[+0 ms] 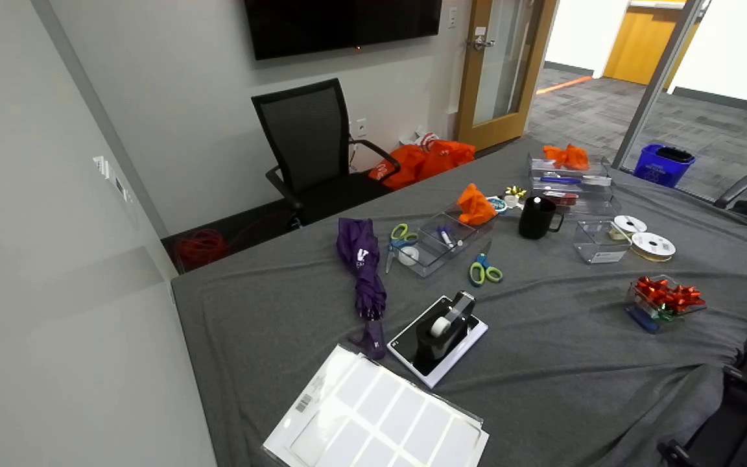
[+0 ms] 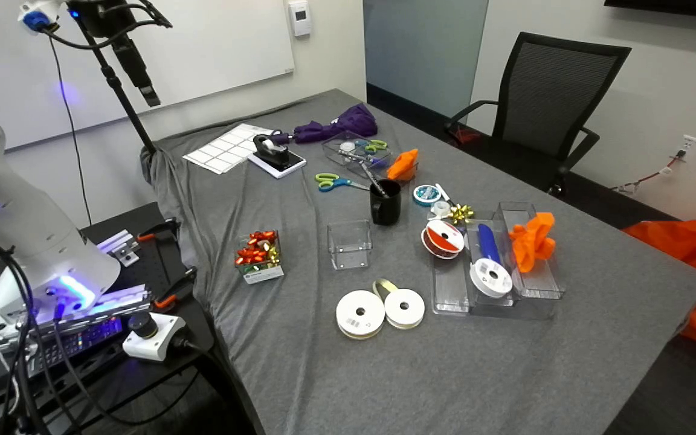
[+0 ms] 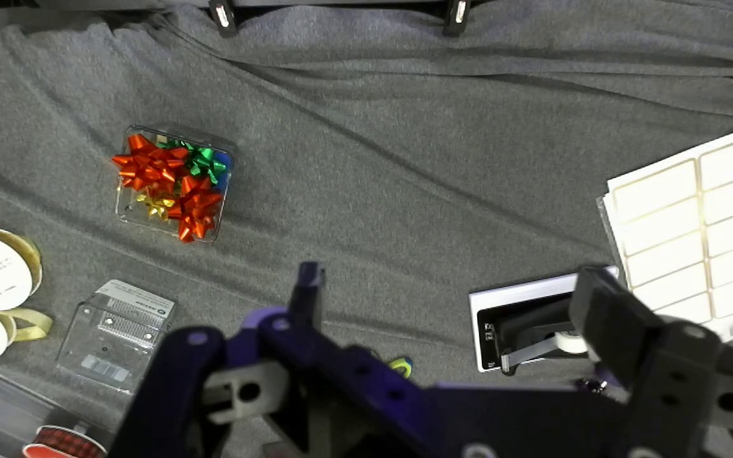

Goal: Move the cup to the left

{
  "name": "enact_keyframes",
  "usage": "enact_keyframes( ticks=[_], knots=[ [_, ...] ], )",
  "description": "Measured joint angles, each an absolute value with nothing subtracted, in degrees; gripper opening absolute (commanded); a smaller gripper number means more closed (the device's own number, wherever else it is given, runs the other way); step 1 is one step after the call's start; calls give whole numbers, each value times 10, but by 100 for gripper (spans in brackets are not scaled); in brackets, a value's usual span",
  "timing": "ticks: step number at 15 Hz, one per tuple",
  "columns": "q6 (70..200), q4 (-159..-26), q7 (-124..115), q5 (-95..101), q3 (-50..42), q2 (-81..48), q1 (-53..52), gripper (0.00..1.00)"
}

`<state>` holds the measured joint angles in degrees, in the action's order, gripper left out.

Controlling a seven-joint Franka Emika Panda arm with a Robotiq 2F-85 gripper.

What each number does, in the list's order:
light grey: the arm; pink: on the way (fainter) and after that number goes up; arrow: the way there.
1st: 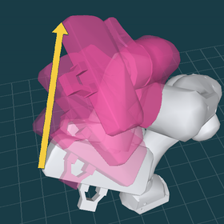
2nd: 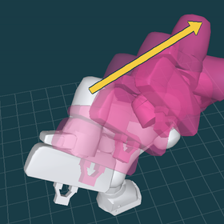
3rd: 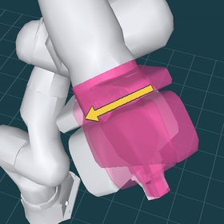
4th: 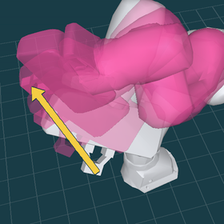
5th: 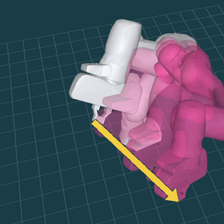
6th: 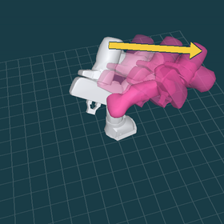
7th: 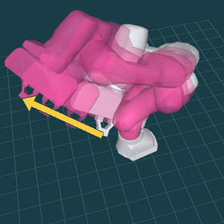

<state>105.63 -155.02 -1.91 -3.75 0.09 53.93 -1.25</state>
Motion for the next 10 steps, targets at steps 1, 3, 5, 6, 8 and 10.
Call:
enact_keyframes(
  ticks=[1,3,5,6,8,10],
  knots=[
    [1056,-1550,-19,-37,1,539,-12,100],
    [1056,-1547,-16,-30,1,538,-12,100],
    [1056,-1536,-2,-10,0,529,-12,100],
    [1057,-1527,11,5,-3,521,-12,100],
    [1061,-1506,45,38,-16,495,-11,100],
    [1064,-1481,85,62,-39,459,-11,100]
  ],
)
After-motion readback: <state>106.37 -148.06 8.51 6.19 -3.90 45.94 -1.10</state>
